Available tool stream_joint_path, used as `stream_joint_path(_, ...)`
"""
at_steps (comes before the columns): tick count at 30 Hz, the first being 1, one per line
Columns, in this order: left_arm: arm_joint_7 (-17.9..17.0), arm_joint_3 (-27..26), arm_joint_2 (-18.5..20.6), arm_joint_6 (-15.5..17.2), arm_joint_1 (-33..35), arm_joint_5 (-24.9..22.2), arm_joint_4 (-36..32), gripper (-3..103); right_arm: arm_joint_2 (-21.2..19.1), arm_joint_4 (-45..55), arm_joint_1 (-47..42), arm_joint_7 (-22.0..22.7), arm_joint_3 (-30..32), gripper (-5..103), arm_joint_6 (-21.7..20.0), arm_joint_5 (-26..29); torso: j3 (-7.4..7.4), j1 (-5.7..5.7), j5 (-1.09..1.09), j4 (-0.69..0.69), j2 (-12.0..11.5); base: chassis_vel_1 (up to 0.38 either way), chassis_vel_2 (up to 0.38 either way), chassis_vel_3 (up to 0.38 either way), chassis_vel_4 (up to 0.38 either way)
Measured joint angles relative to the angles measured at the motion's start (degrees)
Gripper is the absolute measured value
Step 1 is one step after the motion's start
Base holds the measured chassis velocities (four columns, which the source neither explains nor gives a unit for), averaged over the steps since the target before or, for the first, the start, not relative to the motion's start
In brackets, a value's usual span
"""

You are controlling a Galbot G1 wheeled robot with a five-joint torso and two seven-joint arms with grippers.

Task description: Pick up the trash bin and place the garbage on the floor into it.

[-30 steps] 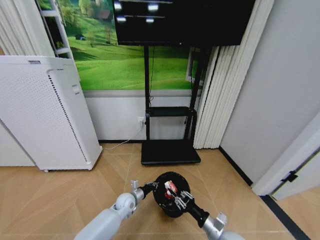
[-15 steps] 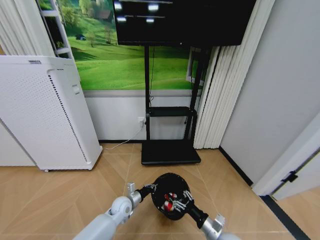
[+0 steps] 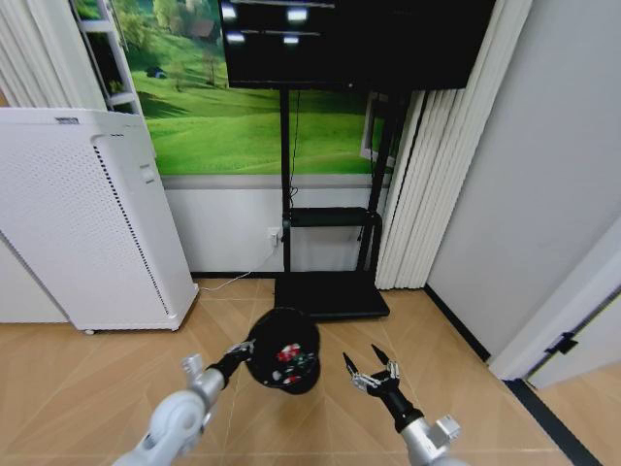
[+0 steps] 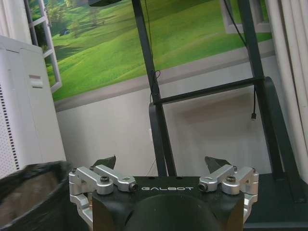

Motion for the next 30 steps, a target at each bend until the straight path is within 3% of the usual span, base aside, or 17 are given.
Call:
stream_joint_path(1,0.0,0.0,0.0,0.0,0.0,0.0,0.0,7,0.0,0.0,0.0,0.0,0.0,100,0.0,0.0,0.0,0.0,0.0,0.0,0.0,0.0,0.0,0.0,0.0)
stream_joint_path(3,-1.4,-10.4,-3.2,0.9,7.6,0.0,-4.5,7,1.3,1.2,-0.7,0.6,0.3,100,-0.2,-0.4,-0.01,0.0,0.02,-0.02,0.0,0.0,0.0,0.0,0.0)
stream_joint_path(4,-1.4,-10.4,-3.2,0.9,7.6,0.0,-4.5,7,1.3,1.2,-0.7,0.6,0.3,100,-0.2,-0.4,-0.01,0.0,0.02,-0.02,0.0,0.0,0.0,0.0,0.0)
stream_joint_path(6,-1.2,-18.0,-7.0,1.5,14.2,-0.1,-6.8,7,1.6,1.3,-0.8,0.7,0.5,100,-0.2,-1.1,0.0,0.0,0.03,-0.02,0.0,0.0,0.0,0.0,0.0)
stream_joint_path(8,-0.6,-20.1,-8.3,1.5,16.2,-0.1,-7.2,7,1.7,1.3,-0.8,0.7,0.5,100,-0.2,-1.3,-0.01,0.0,0.01,-0.01,0.0,0.067,0.071,-0.048,-0.074)
stream_joint_path(11,3.2,-27.9,-13.1,-0.2,23.1,-0.8,-7.4,7,2.1,1.6,-1.3,1.2,0.9,100,0.8,-2.0,-0.01,0.0,0.01,0.01,0.0,0.15,0.121,-0.112,-0.118)
stream_joint_path(13,4.6,-30.3,-13.7,-1.0,24.8,-1.9,-6.8,7,2.6,1.7,-2.0,1.2,1.3,100,1.5,-2.4,-0.01,0.0,0.04,0.0,0.0,0.183,0.173,-0.146,-0.171)
stream_joint_path(16,5.0,-32.0,-13.0,-1.4,25.4,-4.0,-5.3,7,3.5,2.0,-3.1,1.5,1.9,100,2.5,-3.1,0.0,-0.01,0.0,-0.06,0.0,0.186,0.189,-0.201,-0.188)
stream_joint_path(21,5.2,-34.1,-11.9,-1.6,25.8,-8.1,-2.1,7,4.1,2.1,-2.2,2.3,1.2,100,2.7,-3.5,0.01,-0.01,-0.05,-0.03,0.0,0.217,0.24,-0.237,-0.233)
stream_joint_path(23,4.9,-34.3,-11.7,-1.5,25.6,-9.6,-1.1,7,4.1,2.0,-1.8,2.8,0.9,100,2.7,-3.5,0.01,0.0,0.06,-0.03,0.0,0.281,0.267,-0.27,-0.264)
stream_joint_path(25,4.5,-34.2,-11.8,-1.4,25.4,-10.1,0.3,7,4.0,1.9,-1.5,3.2,0.8,100,2.7,-3.3,0.01,-0.01,-0.04,-0.02,0.0,0.228,0.247,-0.221,-0.232)
stream_joint_path(30,3.7,-33.3,-11.0,-1.3,25.8,-10.1,2.7,7,3.4,1.6,-1.1,3.5,1.3,100,2.6,-2.4,0.01,-0.01,0.02,-0.01,0.0,0.169,0.096,-0.121,-0.151)
